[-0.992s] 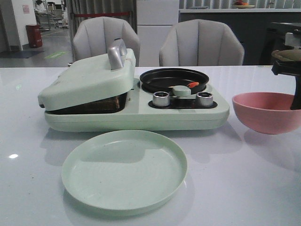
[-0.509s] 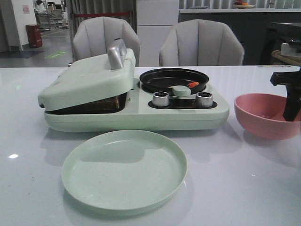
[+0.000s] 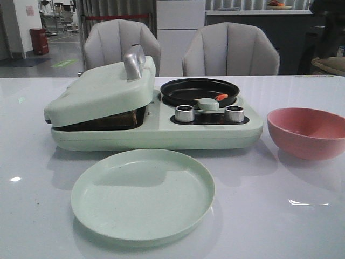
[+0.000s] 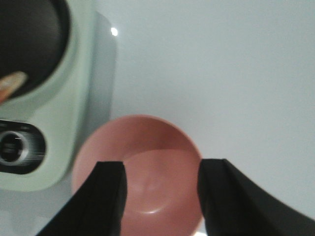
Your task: Make breakfast with bread and shrimp
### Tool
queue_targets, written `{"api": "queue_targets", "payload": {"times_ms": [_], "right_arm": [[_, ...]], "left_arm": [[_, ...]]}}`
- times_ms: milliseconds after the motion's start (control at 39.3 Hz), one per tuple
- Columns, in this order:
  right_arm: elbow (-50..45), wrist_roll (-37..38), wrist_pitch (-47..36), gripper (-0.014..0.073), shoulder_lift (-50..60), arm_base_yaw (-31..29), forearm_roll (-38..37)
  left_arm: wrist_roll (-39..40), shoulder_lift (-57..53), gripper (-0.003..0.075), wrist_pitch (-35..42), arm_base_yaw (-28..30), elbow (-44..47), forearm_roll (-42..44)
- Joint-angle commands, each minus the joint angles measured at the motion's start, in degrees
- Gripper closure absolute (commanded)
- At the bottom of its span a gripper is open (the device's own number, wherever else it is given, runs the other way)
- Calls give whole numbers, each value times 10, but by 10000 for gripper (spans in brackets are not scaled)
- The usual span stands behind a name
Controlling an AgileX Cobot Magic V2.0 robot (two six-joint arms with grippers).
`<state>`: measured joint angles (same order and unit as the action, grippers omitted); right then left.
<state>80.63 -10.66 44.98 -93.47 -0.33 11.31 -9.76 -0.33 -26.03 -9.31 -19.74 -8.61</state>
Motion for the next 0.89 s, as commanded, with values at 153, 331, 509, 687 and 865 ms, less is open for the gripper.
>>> {"api": "queue_targets", "payload": {"times_ms": [153, 331, 509, 687, 865], "right_arm": [[-34, -23, -72, 147, 125, 47, 47], [-104, -23, -155, 147, 210, 78, 48], [-203, -23, -261, 147, 289, 121, 48], [-316, -23, -370, 147, 384, 169, 42], [-431, -23, -454, 147, 499, 189, 34]], "left_arm": [[7, -9, 606, 41, -4, -15, -7], [7, -9, 606, 41, -4, -15, -7], [7, -9, 606, 41, -4, -15, -7], [7, -9, 606, 41, -4, -15, -7], [7, -9, 606, 41, -4, -15, -7]]}}
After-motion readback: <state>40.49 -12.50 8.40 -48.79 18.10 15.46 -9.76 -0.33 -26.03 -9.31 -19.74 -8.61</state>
